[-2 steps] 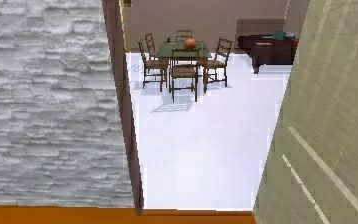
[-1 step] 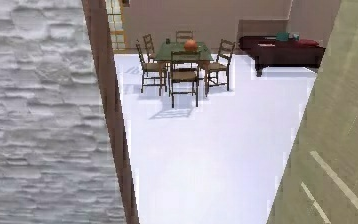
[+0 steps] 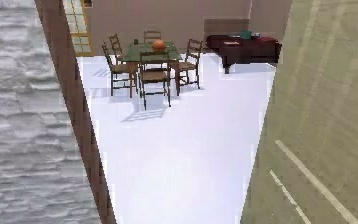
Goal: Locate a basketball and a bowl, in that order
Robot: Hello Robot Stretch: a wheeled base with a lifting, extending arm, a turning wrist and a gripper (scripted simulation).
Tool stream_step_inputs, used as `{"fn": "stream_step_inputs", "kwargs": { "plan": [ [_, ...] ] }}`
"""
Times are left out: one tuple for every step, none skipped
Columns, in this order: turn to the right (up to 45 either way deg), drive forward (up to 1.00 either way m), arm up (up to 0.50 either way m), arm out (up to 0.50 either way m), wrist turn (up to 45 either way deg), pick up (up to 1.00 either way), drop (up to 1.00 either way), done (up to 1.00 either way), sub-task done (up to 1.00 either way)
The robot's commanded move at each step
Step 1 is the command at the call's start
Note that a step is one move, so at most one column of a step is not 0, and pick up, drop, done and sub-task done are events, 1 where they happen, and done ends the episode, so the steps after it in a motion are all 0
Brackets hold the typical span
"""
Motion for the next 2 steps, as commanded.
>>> {"fn": "stream_step_inputs", "kwargs": {
  "plan": [
    [0.0, 1.00, 0.00, 0.00, 0.0, 0.00, 0.00, 0.00, 0.00],
    [3.0, 0.00, 0.00, 0.00, 0.0, 0.00, 0.00, 0.00, 0.00]
  ]
}}
